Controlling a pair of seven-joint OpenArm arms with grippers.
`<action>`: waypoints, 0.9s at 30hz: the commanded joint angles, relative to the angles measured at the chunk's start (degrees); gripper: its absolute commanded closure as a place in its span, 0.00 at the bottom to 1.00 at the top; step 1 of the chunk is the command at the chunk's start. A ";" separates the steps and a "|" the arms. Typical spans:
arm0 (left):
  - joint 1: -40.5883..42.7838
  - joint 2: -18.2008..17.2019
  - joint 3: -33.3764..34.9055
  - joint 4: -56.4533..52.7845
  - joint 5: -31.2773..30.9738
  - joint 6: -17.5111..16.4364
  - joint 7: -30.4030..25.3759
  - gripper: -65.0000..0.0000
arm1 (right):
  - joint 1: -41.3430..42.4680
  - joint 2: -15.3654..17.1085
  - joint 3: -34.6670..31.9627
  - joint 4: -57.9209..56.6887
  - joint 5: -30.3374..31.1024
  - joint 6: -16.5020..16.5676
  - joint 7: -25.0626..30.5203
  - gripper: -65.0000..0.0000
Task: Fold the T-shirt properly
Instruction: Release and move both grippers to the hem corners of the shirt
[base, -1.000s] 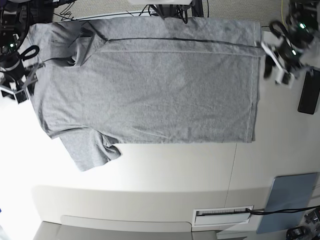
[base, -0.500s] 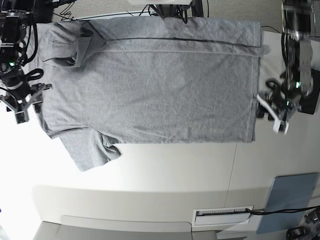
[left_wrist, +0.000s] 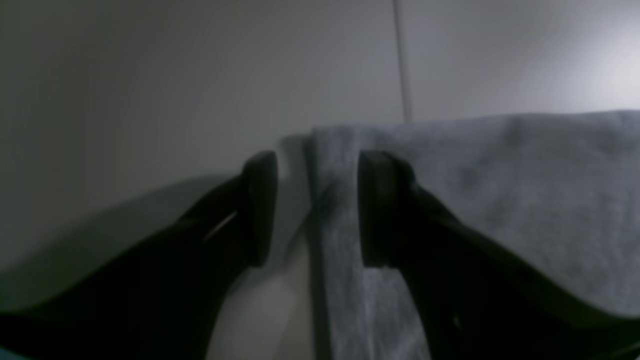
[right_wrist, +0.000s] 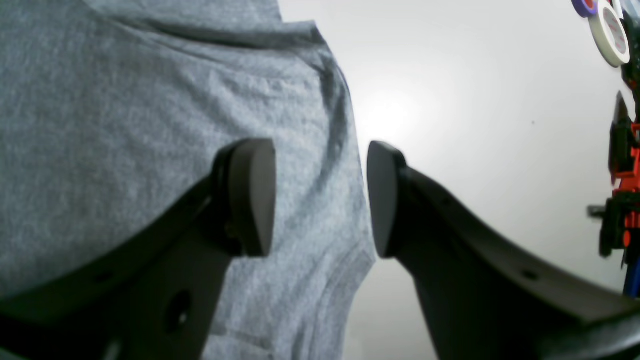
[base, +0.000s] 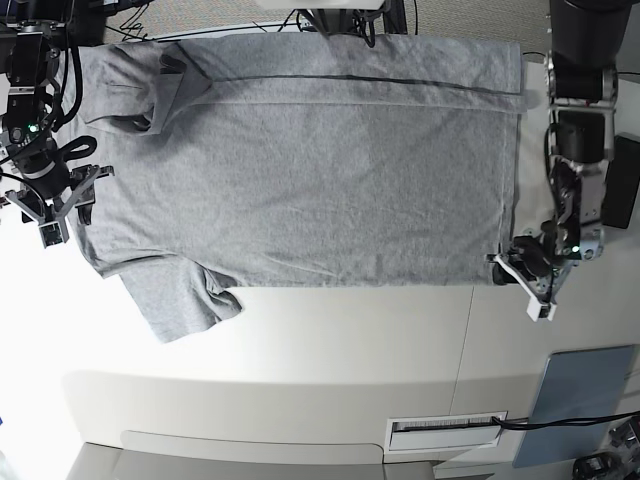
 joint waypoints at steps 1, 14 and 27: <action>-2.62 -0.74 -0.35 -0.63 0.22 -0.04 -0.57 0.58 | 0.68 1.29 0.55 0.72 -0.15 -0.52 1.05 0.55; -2.78 1.27 -0.35 -3.63 -0.59 -9.90 1.90 0.75 | 1.77 1.27 0.55 0.72 -0.20 -0.55 1.36 0.55; -2.60 0.83 -0.35 -3.63 2.51 -8.98 1.97 1.00 | 22.97 1.29 -9.01 -23.98 -2.05 3.43 5.75 0.55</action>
